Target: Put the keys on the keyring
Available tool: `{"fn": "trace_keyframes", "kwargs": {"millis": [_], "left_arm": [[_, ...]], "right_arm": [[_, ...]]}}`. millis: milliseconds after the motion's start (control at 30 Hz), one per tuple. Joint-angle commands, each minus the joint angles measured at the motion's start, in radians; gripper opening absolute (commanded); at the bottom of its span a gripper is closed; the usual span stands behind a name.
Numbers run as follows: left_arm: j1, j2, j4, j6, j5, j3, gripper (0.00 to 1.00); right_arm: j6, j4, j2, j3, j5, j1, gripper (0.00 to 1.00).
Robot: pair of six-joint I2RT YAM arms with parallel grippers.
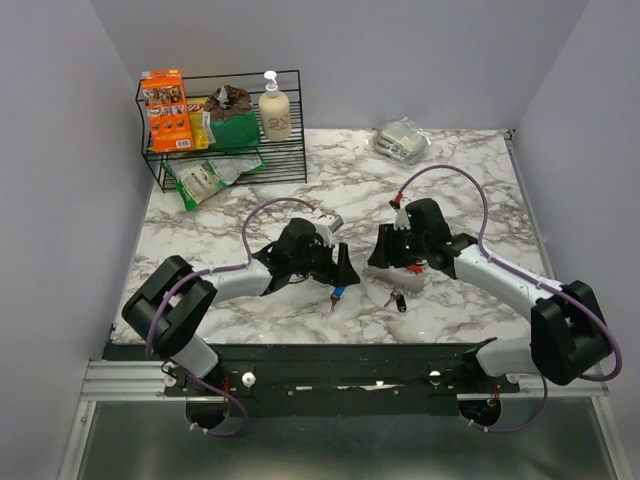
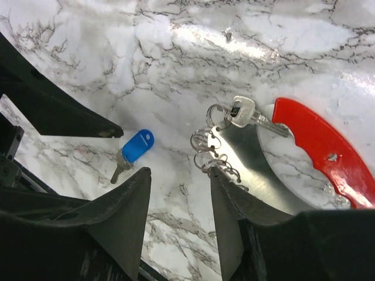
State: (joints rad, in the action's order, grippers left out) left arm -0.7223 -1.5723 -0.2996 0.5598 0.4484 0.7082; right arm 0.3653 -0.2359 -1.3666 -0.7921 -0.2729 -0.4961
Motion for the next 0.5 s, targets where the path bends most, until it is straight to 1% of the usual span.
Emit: {"fn": "trace_keyframes", "kwargs": {"millis": [0,67,100,167,267,467], "left_arm": [[-0.005,0.063,-0.093,-0.009,-0.019,-0.041,0.82],[-0.003,0.09,-0.108,-0.015,-0.03,-0.056,0.86],[-0.002,0.104,-0.111,-0.015,-0.043,-0.073,0.94],[0.0,0.144,-0.115,-0.012,-0.076,-0.088,0.99],[0.012,0.195,-0.125,-0.012,-0.099,-0.116,0.99],[0.046,0.267,-0.165,0.011,-0.091,-0.165,0.99]], "right_arm": [[0.003,-0.048,0.066,0.036,0.024,-0.004,0.54],[0.004,-0.057,0.101,0.045,0.017,-0.002,0.54],[0.006,-0.062,0.112,0.047,0.018,-0.004,0.54],[0.007,-0.08,0.144,0.05,0.03,-0.004,0.54],[0.011,-0.098,0.179,0.053,0.05,-0.002,0.55],[0.024,-0.108,0.239,0.097,0.089,-0.004,0.55]]}}
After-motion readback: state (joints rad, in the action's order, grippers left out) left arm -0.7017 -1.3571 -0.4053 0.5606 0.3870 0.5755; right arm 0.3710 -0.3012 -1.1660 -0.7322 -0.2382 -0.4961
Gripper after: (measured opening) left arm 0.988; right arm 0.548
